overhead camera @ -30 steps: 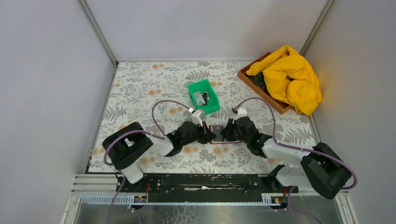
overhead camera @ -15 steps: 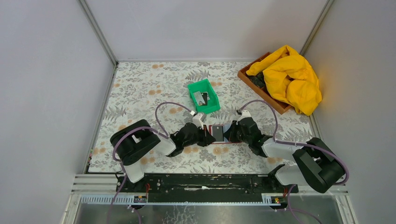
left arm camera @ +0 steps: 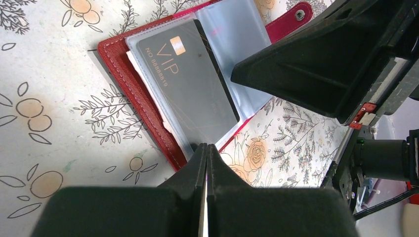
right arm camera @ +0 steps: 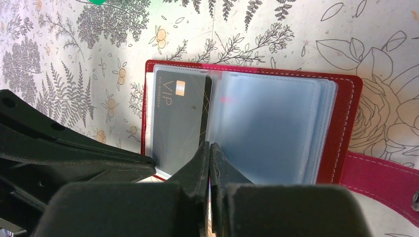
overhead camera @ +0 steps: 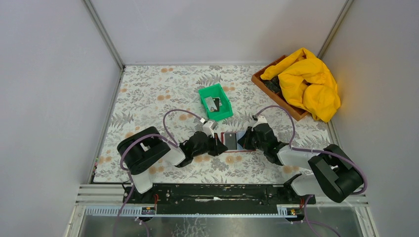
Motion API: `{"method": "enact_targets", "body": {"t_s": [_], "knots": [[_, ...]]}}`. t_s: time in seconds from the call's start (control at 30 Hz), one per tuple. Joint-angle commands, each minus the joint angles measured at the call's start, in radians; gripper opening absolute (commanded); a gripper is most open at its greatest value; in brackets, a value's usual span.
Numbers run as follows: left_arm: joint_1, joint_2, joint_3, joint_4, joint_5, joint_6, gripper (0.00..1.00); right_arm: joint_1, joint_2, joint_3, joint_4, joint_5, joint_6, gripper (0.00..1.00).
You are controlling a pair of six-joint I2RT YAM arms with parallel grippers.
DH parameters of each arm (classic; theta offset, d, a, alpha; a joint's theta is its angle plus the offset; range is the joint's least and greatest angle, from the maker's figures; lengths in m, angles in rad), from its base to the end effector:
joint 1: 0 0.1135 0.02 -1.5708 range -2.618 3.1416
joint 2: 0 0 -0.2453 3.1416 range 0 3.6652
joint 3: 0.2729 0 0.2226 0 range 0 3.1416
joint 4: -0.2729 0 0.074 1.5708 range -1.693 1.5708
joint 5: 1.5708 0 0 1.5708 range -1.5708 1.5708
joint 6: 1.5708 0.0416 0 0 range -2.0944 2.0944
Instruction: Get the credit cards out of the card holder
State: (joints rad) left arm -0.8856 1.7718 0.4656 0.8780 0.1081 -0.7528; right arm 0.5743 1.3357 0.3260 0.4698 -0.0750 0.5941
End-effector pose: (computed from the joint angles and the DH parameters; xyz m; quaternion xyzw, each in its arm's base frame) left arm 0.1787 -0.2257 0.1147 0.0849 0.8362 -0.4255 0.3355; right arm 0.1887 0.1258 0.1431 -0.0099 0.8696 0.2989 0.3929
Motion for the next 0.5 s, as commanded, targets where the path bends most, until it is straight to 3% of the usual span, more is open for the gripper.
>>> {"method": "enact_targets", "body": {"t_s": [0.0, 0.47], "knots": [[-0.001, -0.011, -0.015, 0.007, -0.017, 0.018, 0.00, -0.011, 0.015, 0.000, 0.058, -0.031, 0.005, 0.00], [0.003, -0.073, -0.024, -0.029, -0.024, 0.023, 0.00, -0.011, 0.060, 0.002, 0.082, -0.056, 0.002, 0.00]]}}
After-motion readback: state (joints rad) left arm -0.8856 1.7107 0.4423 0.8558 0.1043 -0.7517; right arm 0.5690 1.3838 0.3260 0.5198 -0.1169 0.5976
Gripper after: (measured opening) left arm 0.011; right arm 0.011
